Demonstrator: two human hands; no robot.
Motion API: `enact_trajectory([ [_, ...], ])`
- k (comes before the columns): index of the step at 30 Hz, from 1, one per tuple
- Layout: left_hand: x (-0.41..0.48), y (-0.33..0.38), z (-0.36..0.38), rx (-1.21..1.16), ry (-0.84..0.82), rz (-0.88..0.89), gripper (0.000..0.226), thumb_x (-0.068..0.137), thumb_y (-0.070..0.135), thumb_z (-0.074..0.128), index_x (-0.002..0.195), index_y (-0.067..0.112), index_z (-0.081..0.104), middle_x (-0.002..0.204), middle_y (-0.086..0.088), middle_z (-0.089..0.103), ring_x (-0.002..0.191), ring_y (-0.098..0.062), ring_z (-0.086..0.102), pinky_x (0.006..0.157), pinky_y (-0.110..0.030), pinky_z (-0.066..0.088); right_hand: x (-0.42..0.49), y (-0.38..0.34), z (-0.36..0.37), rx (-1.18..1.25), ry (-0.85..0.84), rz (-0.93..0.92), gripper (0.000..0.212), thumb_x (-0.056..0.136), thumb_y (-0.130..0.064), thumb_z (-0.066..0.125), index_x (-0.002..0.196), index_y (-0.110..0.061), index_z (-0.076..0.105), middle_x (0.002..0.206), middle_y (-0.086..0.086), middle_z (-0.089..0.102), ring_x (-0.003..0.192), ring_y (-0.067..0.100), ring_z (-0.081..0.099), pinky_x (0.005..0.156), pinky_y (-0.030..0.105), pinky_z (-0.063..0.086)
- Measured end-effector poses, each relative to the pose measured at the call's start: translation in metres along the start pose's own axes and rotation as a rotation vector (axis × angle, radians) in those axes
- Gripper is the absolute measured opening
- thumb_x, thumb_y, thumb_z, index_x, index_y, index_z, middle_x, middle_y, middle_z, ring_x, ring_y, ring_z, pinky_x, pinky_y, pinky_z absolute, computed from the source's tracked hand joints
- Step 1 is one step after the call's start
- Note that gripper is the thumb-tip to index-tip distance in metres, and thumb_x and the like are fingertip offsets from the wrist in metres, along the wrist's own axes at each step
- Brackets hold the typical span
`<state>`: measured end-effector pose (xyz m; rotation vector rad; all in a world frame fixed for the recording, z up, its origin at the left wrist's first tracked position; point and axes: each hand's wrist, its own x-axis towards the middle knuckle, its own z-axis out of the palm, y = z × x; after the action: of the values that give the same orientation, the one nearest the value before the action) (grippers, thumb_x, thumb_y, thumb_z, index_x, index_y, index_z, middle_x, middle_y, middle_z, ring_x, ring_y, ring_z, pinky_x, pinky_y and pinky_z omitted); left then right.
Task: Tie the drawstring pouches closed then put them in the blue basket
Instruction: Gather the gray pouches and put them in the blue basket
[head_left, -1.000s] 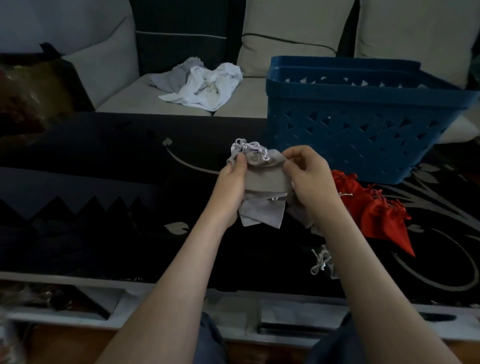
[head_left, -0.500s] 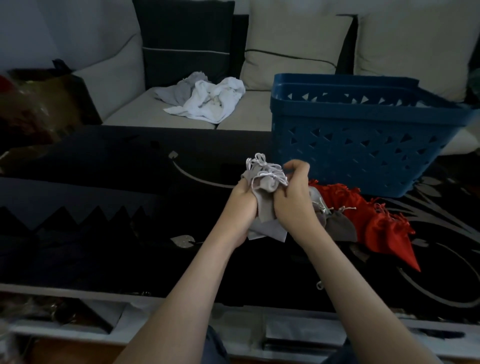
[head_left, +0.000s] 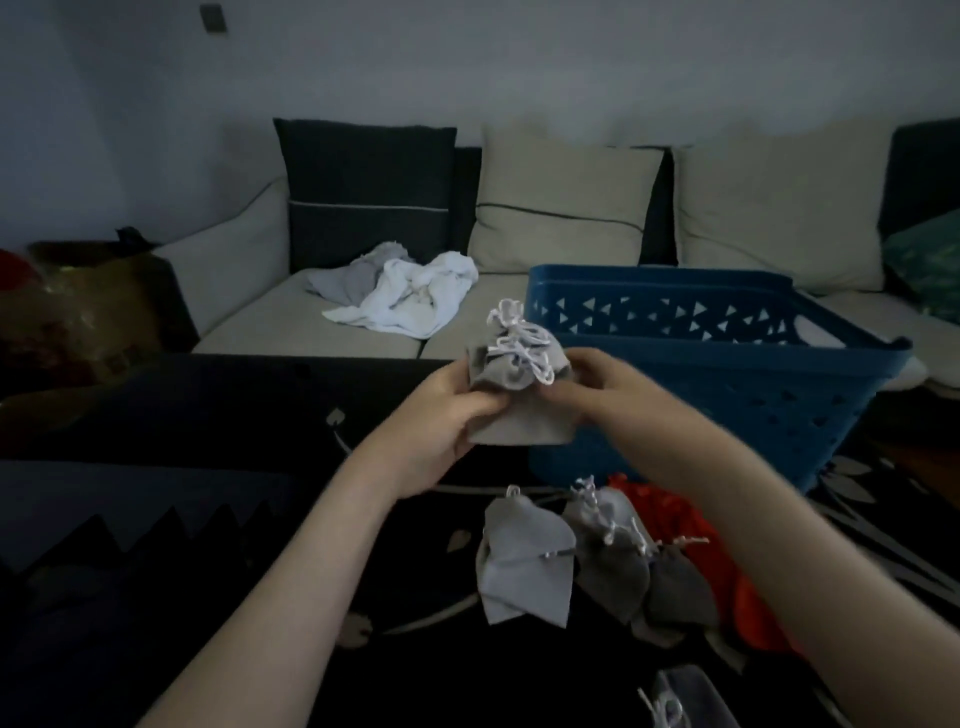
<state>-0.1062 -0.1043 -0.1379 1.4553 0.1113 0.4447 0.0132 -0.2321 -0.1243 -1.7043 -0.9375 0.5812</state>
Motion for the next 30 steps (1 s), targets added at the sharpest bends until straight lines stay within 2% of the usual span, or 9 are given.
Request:
enact_trajectory([
  [5,0.073,0.04,-0.026,0.112,-0.14,-0.017,0.026,0.089,-0.002,0.047,0.102,0.014,0.062,0.085,0.007,0.073,0.08,-0.004,0.068,0.07,-0.015,0.053,0.063,-0.041,-0.045,-0.041,-0.02,-0.046,0.029,0.085,-0.006,0.064,0.113,-0.008,0.06,0.107,0.007,0.067,0.099,0.018,0.062,0.088,0.034,0.049],
  [9,0.152,0.029,-0.033,0.38,-0.087,-0.033,0.024,0.092,0.002,0.053,0.109,0.015,0.063,0.099,0.006,0.071,0.093,-0.005,0.065,0.083,-0.017,0.052,0.14,-0.032,-0.077,0.004,0.067,0.024,0.065,0.08,0.013,0.059,0.137,-0.008,0.038,0.118,0.014,0.059,0.091,0.02,0.058,0.062,0.025,0.045],
  [13,0.194,0.028,-0.035,0.817,-0.078,-0.086,0.025,0.084,0.022,0.07,0.109,0.017,0.069,0.11,-0.001,0.069,0.108,-0.018,0.06,0.096,-0.032,0.046,0.183,-0.01,-0.103,0.091,0.13,0.105,0.077,0.076,0.024,0.052,0.136,-0.017,0.029,0.114,0.015,0.06,0.099,0.027,0.056,0.068,0.03,0.043],
  [16,0.228,0.02,-0.026,1.118,-0.063,-0.13,0.022,0.083,0.03,0.071,0.098,0.016,0.068,0.098,0.0,0.067,0.098,-0.017,0.059,0.082,-0.028,0.044,0.21,0.022,-0.116,0.09,0.105,0.274,0.062,0.077,0.024,0.048,0.125,-0.013,0.038,0.104,0.013,0.059,0.088,0.024,0.055,0.063,0.029,0.042],
  [19,0.249,0.014,-0.003,1.474,-0.052,-0.172,0.01,0.089,0.025,0.06,0.097,0.02,0.063,0.105,-0.007,0.061,0.107,-0.023,0.051,0.086,-0.032,0.035,0.22,0.041,-0.124,-0.009,-0.021,0.407,0.036,0.081,0.022,0.044,0.093,-0.009,0.058,0.084,0.011,0.06,0.076,0.022,0.055,0.061,0.027,0.045],
  [22,0.266,-0.003,0.017,1.434,-0.086,-0.365,0.025,0.091,0.003,0.048,0.111,0.005,0.064,0.114,-0.017,0.06,0.105,-0.033,0.057,0.084,-0.036,0.044,0.224,0.06,-0.127,-0.045,-0.057,0.589,0.03,0.083,0.019,0.044,0.083,-0.006,0.06,0.082,0.014,0.06,0.071,0.021,0.056,0.055,0.024,0.049],
  [25,0.274,-0.024,0.025,1.3,-0.036,-0.592,0.029,0.094,0.002,0.044,0.119,-0.002,0.059,0.122,-0.021,0.056,0.11,-0.035,0.056,0.09,-0.036,0.046,0.229,0.08,-0.124,-0.129,-0.044,0.75,0.016,0.082,0.015,0.052,0.085,0.003,0.062,0.083,0.018,0.06,0.069,0.024,0.055,0.063,0.03,0.049],
  [28,0.288,-0.04,0.031,1.205,-0.034,-0.847,0.03,0.097,0.005,0.044,0.124,-0.004,0.054,0.128,-0.019,0.054,0.115,-0.032,0.054,0.092,-0.033,0.044,0.24,0.094,-0.127,-0.406,-0.13,0.806,0.023,0.084,0.0,0.06,0.107,0.006,0.063,0.103,0.02,0.065,0.088,0.027,0.06,0.077,0.033,0.047],
  [30,0.289,-0.05,0.03,1.159,0.008,-0.942,0.031,0.098,0.005,0.044,0.127,-0.004,0.051,0.131,-0.019,0.053,0.119,-0.031,0.052,0.094,-0.033,0.043,0.238,0.1,-0.119,-0.523,-0.136,0.705,0.022,0.086,-0.005,0.058,0.107,0.0,0.061,0.112,0.016,0.064,0.103,0.028,0.059,0.082,0.031,0.046],
])
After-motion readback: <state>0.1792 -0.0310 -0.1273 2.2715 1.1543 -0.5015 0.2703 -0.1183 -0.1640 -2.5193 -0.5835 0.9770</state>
